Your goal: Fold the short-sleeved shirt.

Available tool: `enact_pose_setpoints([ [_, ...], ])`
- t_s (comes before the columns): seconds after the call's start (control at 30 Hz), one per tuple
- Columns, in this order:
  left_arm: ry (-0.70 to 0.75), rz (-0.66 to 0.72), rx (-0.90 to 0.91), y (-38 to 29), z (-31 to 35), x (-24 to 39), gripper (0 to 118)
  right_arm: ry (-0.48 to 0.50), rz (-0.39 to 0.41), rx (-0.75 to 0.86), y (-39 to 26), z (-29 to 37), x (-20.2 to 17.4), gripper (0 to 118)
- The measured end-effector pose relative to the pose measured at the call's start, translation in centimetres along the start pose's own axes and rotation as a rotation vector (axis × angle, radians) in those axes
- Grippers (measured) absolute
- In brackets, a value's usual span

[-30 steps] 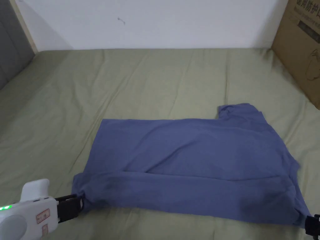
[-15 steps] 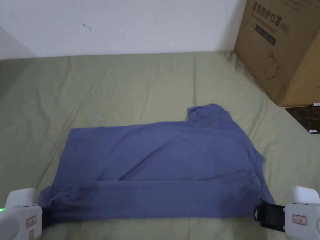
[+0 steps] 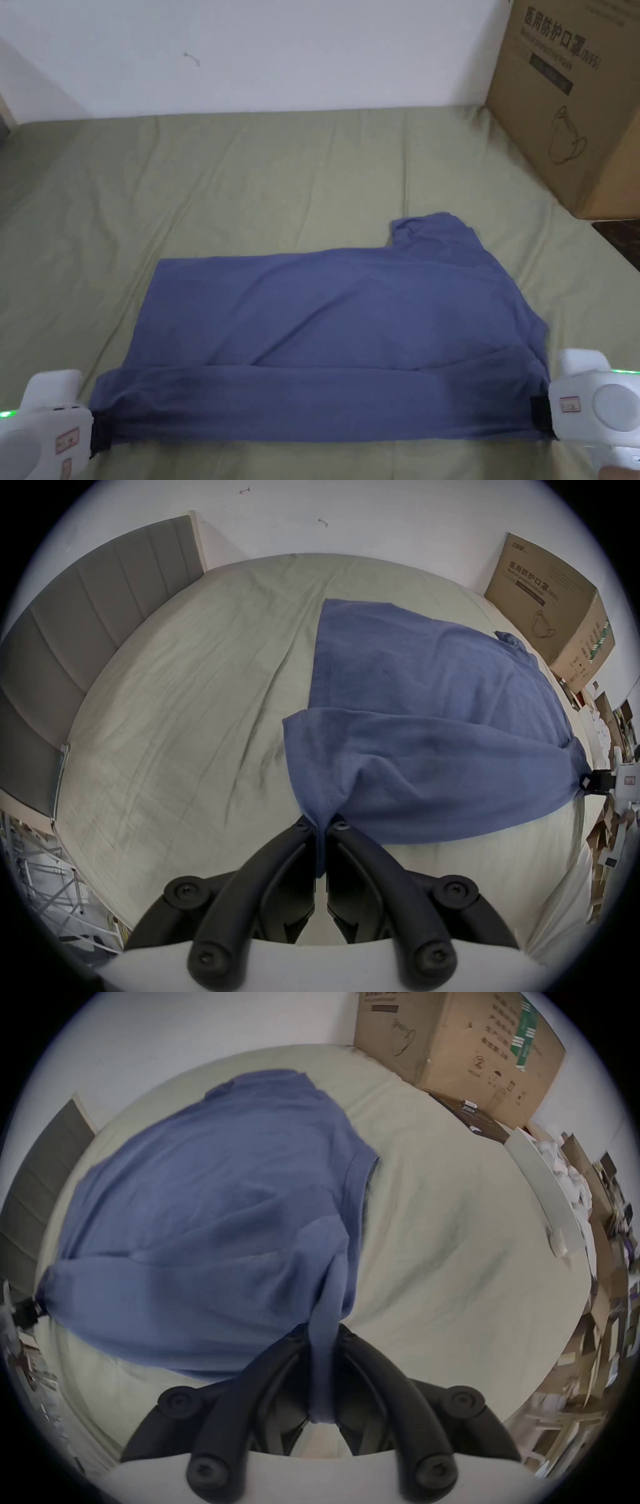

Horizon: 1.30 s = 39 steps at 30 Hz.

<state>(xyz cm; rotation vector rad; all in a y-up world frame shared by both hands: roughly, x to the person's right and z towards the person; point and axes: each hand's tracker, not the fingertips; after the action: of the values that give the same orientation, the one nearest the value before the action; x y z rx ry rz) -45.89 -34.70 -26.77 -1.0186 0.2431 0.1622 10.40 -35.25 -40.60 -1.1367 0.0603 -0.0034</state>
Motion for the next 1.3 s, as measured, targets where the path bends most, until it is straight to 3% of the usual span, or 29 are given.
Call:
enact_pose_setpoints([
  [0.13, -0.018, -0.002, 0.030, -0.1, 2.6, -0.4, 3, 0.043, -0.023, 0.016, -0.4, 3.3, 1.3, 9],
  [0.27, -0.010, -0.033, 0.037, -2.1, 5.1, -0.4, 3, 0.030, 0.017, 0.016, -3.1, 5.7, 1.8, 9],
  [0.47, -0.018, -0.033, -0.026, -7.6, 5.3, -0.6, 4, 0.013, -0.006, -0.046, -9.1, 4.5, 2.5, 9],
  [0.5, -0.020, -0.023, -0.025, -8.1, 5.0, -0.7, 9, 0.015, -0.004, -0.053, -9.7, 4.0, 2.5, 10],
  [0.53, -0.024, 0.003, -0.021, -8.4, 4.8, -0.9, 24, 0.018, 0.002, -0.057, -10.1, 3.8, 2.3, 14],
  [0.57, -0.022, 0.032, -0.021, -8.4, 4.4, -1.3, 64, 0.017, 0.009, -0.054, -10.3, 3.7, 2.1, 35],
  [0.6, -0.002, 0.035, -0.030, -8.2, 4.4, -1.2, 92, 0.001, 0.024, -0.050, -10.1, 3.8, 1.8, 62],
  [0.63, 0.007, 0.033, -0.028, -7.9, 4.7, -1.2, 101, -0.030, 0.038, -0.057, -9.8, 3.9, 1.7, 84],
  [0.67, -0.007, 0.041, -0.013, -7.7, 5.2, -1.3, 99, -0.059, 0.054, -0.069, -9.5, 4.1, 1.7, 87],
  [0.83, -0.065, 0.078, 0.135, -5.2, 8.6, -0.6, 96, -0.022, 0.056, 0.072, -7.6, 7.7, 1.3, 87],
  [0.9, -0.076, 0.067, 0.183, -4.3, 9.2, 0.1, 59, -0.011, 0.046, 0.133, -6.9, 8.9, 0.7, 79],
  [0.93, -0.072, 0.057, 0.186, -3.9, 9.1, 0.5, 34, -0.007, 0.052, 0.163, -6.6, 9.3, 0.4, 60],
  [0.97, -0.067, 0.046, 0.185, -3.6, 9.2, 1.5, 9, -0.003, 0.053, 0.190, -6.3, 9.4, 0.0, 20],
  [1.0, -0.062, 0.033, 0.187, -3.5, 8.8, 1.9, 3, -0.006, 0.063, 0.199, -6.2, 9.1, -0.3, 6],
  [1.1, -0.055, 0.032, 0.140, -3.8, 6.6, 2.6, 0, 0.012, 0.026, 0.151, -6.2, 7.4, -0.4, 0],
  [1.3, -0.061, 0.032, 0.080, -3.5, 3.9, 3.0, 0, 0.033, 0.004, 0.097, -5.1, 4.8, -0.3, 0],
])
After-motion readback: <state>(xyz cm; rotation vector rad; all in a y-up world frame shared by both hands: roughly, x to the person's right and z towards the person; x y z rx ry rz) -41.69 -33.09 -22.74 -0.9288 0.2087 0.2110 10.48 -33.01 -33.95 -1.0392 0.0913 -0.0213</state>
